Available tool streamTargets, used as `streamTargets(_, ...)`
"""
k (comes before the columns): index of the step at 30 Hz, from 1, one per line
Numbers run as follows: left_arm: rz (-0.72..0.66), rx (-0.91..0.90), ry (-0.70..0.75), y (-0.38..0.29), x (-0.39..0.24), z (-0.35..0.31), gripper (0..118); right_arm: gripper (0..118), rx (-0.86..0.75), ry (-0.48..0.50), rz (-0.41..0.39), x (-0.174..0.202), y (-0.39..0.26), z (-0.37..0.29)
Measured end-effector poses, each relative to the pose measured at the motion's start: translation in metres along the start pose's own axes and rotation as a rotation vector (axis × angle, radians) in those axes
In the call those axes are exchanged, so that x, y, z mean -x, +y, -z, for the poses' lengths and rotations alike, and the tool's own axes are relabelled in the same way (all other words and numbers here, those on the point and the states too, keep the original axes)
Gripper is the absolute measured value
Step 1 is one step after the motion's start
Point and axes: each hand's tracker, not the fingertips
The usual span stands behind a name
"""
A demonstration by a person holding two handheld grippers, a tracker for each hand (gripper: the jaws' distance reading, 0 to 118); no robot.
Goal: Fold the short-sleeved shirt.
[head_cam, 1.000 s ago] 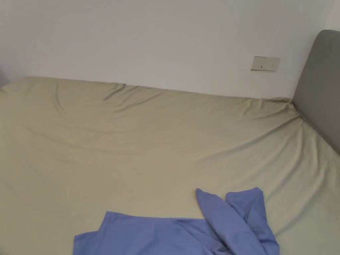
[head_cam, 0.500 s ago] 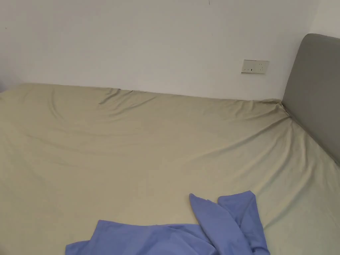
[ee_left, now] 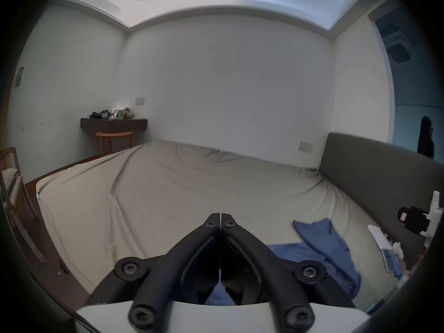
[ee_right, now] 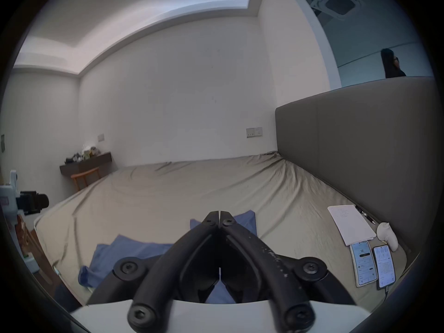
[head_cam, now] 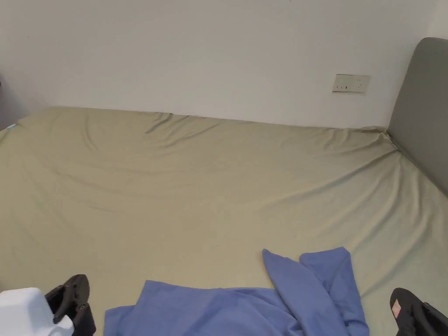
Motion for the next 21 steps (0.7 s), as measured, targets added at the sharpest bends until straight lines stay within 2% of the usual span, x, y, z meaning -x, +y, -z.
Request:
streamTargets(5,-0.008,0.206,0.018,0.007,0.021,0.079,0,2,0.045,0.007,0.010,-0.001,-0.009,0.010)
streamTargets(6,-0.004,0.276,0.057,0.004,0.030,0.109,6,2,0.050,0.002,0.007,-0.001,-0.009,0.012)
streamTargets(7,0.020,0.364,0.065,0.004,0.032,0.130,35,2,0.058,-0.003,-0.001,-0.001,-0.010,0.014)
streamTargets(8,0.055,0.482,0.051,0.000,0.035,0.157,71,2,0.064,-0.008,-0.005,-0.002,-0.012,0.017)
streamTargets(9,0.053,0.561,0.050,-0.008,0.038,0.179,93,2,0.071,-0.011,-0.008,-0.003,-0.013,0.020)
streamTargets(11,0.017,0.666,0.098,-0.029,0.037,0.210,112,2,0.090,-0.019,-0.011,-0.004,-0.015,0.025)
streamTargets(12,0.007,0.675,0.126,-0.038,0.040,0.222,118,2,0.103,-0.027,-0.011,-0.005,-0.018,0.028)
streamTargets(14,0.012,0.718,0.166,-0.053,0.035,0.233,99,2,0.128,-0.037,-0.015,-0.007,-0.022,0.033)
streamTargets(16,0.017,0.780,0.210,-0.071,0.036,0.248,85,2,0.157,-0.051,-0.018,-0.010,-0.027,0.040)
streamTargets(18,0.016,0.834,0.189,-0.079,0.030,0.242,73,2,0.185,-0.062,-0.021,-0.013,-0.030,0.051)
streamTargets(20,0.052,0.750,0.188,-0.073,0.020,0.232,74,4,0.208,-0.068,-0.025,-0.016,-0.033,0.062)
streamTargets(21,0.070,0.769,0.182,-0.070,0.015,0.232,69,11,0.230,-0.073,-0.027,-0.018,-0.032,0.073)
